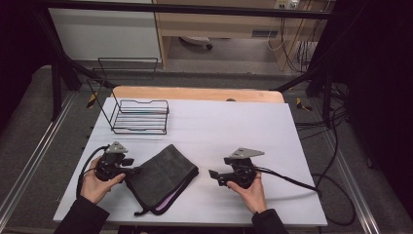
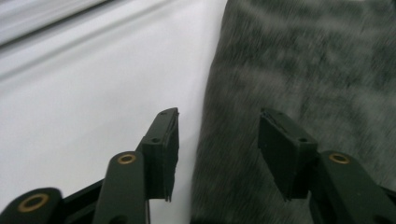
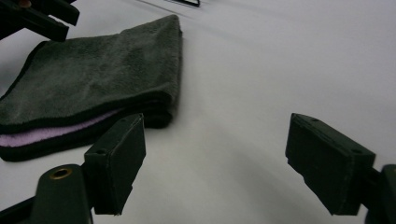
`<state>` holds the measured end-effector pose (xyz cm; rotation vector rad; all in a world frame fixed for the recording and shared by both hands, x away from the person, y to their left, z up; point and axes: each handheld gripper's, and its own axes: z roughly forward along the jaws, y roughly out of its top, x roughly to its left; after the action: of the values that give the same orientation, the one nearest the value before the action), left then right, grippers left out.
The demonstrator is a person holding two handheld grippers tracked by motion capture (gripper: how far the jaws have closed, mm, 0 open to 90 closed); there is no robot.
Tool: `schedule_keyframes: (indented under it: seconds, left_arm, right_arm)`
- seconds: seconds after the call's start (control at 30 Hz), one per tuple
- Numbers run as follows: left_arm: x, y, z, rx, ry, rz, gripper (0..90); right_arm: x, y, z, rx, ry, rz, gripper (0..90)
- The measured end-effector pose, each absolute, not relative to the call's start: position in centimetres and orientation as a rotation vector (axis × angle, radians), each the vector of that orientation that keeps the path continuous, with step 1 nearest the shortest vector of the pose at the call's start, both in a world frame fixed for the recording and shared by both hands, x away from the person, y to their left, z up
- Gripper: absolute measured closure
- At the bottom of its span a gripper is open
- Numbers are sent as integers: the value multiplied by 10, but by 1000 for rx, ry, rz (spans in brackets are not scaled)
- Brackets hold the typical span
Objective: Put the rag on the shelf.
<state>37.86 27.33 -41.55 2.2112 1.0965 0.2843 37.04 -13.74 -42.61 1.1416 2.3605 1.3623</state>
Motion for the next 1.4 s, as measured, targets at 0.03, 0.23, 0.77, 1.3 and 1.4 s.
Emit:
schedule_keyframes:
  seconds: [0.03, 0.23, 0.77, 1.3, 1.4]
  left_arm:
    - [378, 275, -417, 2217, 1101, 276, 506]
    - [370, 291, -427, 2215, 1092, 189, 582]
    - [365, 288, -432, 2231, 1077, 107, 787]
    - [336, 282, -430, 2115, 1140, 40, 824]
    - [326, 278, -431, 2087, 1146, 35, 823]
  right_arm:
    - [372, -130, -426, 1138, 2361, 1365, 227]
    - [383, -93, -429, 1160, 2386, 1342, 356]
    - [387, -66, -453, 1264, 2512, 1256, 663]
    - [430, -61, -441, 1187, 2527, 1301, 819]
    - [444, -52, -439, 1140, 2537, 1293, 819]
